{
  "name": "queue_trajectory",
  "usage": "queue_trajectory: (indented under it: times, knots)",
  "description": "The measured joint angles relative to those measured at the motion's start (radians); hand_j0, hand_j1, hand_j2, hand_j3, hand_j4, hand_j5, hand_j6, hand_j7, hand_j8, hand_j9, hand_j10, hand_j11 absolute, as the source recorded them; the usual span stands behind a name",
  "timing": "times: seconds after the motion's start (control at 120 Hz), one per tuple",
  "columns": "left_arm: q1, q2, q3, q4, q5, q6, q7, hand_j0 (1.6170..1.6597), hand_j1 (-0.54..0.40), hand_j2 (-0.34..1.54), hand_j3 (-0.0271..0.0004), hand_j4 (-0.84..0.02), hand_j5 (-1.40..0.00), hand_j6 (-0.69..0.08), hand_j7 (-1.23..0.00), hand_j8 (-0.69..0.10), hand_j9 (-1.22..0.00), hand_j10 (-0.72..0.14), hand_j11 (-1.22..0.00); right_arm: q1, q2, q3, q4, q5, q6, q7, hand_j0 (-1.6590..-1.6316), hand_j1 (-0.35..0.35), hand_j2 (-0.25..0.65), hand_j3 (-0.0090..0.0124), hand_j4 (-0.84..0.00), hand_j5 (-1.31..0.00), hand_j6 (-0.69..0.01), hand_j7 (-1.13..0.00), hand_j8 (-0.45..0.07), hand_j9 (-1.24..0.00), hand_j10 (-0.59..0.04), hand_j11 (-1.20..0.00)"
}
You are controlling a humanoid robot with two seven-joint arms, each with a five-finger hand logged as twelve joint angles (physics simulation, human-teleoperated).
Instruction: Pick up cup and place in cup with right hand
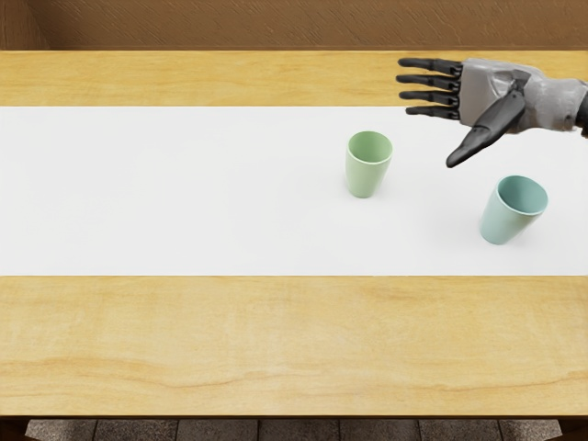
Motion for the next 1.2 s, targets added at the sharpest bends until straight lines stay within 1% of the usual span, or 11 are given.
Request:
queue_trajectory:
  times: [0.05, 0.108, 0.217, 0.25, 0.3, 0.342, 0.392, 0.45, 0.6, 0.875, 1.2]
  knots:
    - [0.0, 0.0, 0.0, 0.0, 0.0, 0.0, 0.0, 1.6581, 0.349, 0.0, -0.0001, 0.0, 0.0, 0.0, 0.0, 0.0, 0.0, 0.0, 0.0, 0.004, 0.018, 0.002, 0.01, -0.002, 0.0, -0.032, -1.658, -0.324, -0.004, 0.0, -0.022, -0.03, -0.022, -0.03, -0.022, -0.03, -0.022, -0.03]
    - [0.0, 0.0, 0.0, 0.0, 0.0, 0.0, 0.0, 1.6581, 0.349, 0.0, -0.0001, 0.0, 0.0, 0.0, 0.0, 0.0, 0.0, 0.0, 0.0, 0.017, 0.028, 0.004, 0.016, -0.018, 0.0, -0.056, -1.658, -0.323, -0.004, 0.0, -0.022, -0.03, -0.022, -0.03, -0.022, -0.03, -0.022, -0.03]
    - [0.0, 0.0, 0.0, 0.0, 0.0, 0.0, 0.0, 1.6581, 0.349, 0.0, -0.0001, 0.0, 0.0, 0.0, 0.0, 0.0, 0.0, 0.0, 0.0, 0.092, 0.059, 0.002, 0.025, -0.254, 0.0, -0.123, -1.658, -0.324, -0.003, 0.0, -0.022, -0.03, -0.022, -0.03, -0.022, -0.03, -0.022, -0.03]
    - [0.0, 0.0, 0.0, 0.0, 0.0, 0.0, 0.0, 1.6581, 0.349, 0.0, -0.0001, 0.0, 0.0, 0.0, 0.0, 0.0, 0.0, 0.0, 0.0, 0.119, 0.085, 0.001, 0.027, -0.356, 0.0, -0.157, -1.6581, -0.324, -0.003, 0.0, -0.022, -0.03, -0.022, -0.03, -0.022, -0.03, -0.022, -0.03]
    - [0.0, 0.0, 0.0, 0.0, 0.0, 0.0, 0.0, 1.6581, 0.349, 0.0, -0.0001, 0.0, 0.0, 0.0, 0.0, 0.0, 0.0, 0.0, 0.0, 0.153, 0.139, -0.002, 0.029, -0.489, -0.008, -0.231, -1.6581, -0.325, -0.003, 0.0, -0.021, -0.03, -0.022, -0.03, -0.021, -0.03, -0.021, -0.03]
    - [0.0, 0.0, 0.0, 0.0, 0.0, 0.0, 0.0, 1.6581, 0.349, 0.0, -0.0001, 0.0, 0.0, 0.0, 0.0, 0.0, 0.0, 0.0, 0.0, 0.172, 0.181, -0.004, 0.03, -0.582, -0.029, -0.277, -1.6581, -0.326, -0.003, 0.0, -0.021, -0.03, -0.022, -0.03, -0.021, -0.03, -0.021, -0.03]
    - [0.0, 0.0, 0.0, 0.0, 0.0, 0.0, 0.0, 1.6581, 0.349, 0.0, -0.0001, 0.0, 0.0, 0.0, 0.0, 0.0, 0.0, 0.0, 0.0, 0.185, 0.224, -0.01, 0.03, -0.674, -0.08, -0.313, -1.6581, -0.326, -0.003, 0.0, -0.021, -0.03, -0.022, -0.03, -0.021, -0.03, -0.021, -0.03]
    - [0.0, 0.0, 0.0, 0.0, 0.0, 0.0, 0.0, 1.6581, 0.349, 0.0, -0.0001, 0.0, 0.0, 0.0, 0.0, 0.0, 0.0, 0.0, 0.0, 0.195, 0.258, -0.02, 0.031, -0.742, -0.15, -0.338, -1.6581, -0.326, -0.003, 0.0, -0.022, -0.03, -0.022, -0.03, -0.022, -0.03, -0.021, -0.03]
    - [0.0, 0.0, 0.0, 0.0, 0.0, 0.0, 0.0, 1.6581, 0.349, 0.0, 0.0, 0.0, 0.0, 0.0, 0.0, 0.0, 0.0, 0.0, 0.0, 0.202, 0.361, -0.047, 0.003, -0.851, -0.28, -0.363, -1.6581, -0.324, -0.004, 0.0, -0.024, -0.03, -0.024, -0.03, -0.024, -0.03, -0.023, -0.03]
    - [0.0, 0.0, 0.0, 0.0, 0.0, 0.0, 0.0, 1.6581, 0.349, 0.0, 0.0, 0.0, 0.0, 0.0, 0.0, 0.0, 0.0, 0.0, 0.0, 0.202, 0.502, -0.174, -0.113, -0.926, -0.496, -0.371, -1.6581, -0.315, -0.005, 0.0, -0.031, -0.04, -0.032, -0.04, -0.032, -0.04, -0.031, -0.04]
    - [0.0, 0.0, 0.0, 0.0, 0.0, 0.0, 0.0, 1.6581, 0.349, 0.0, 0.0, 0.0, 0.0, 0.0, 0.0, 0.0, 0.0, 0.0, 0.0, 0.199, 0.589, -0.255, -0.221, -0.933, -0.588, -0.371, -1.6581, -0.103, -0.04, 0.0, -0.208, -0.27, -0.209, -0.27, -0.208, -0.27, -0.207, -0.27]
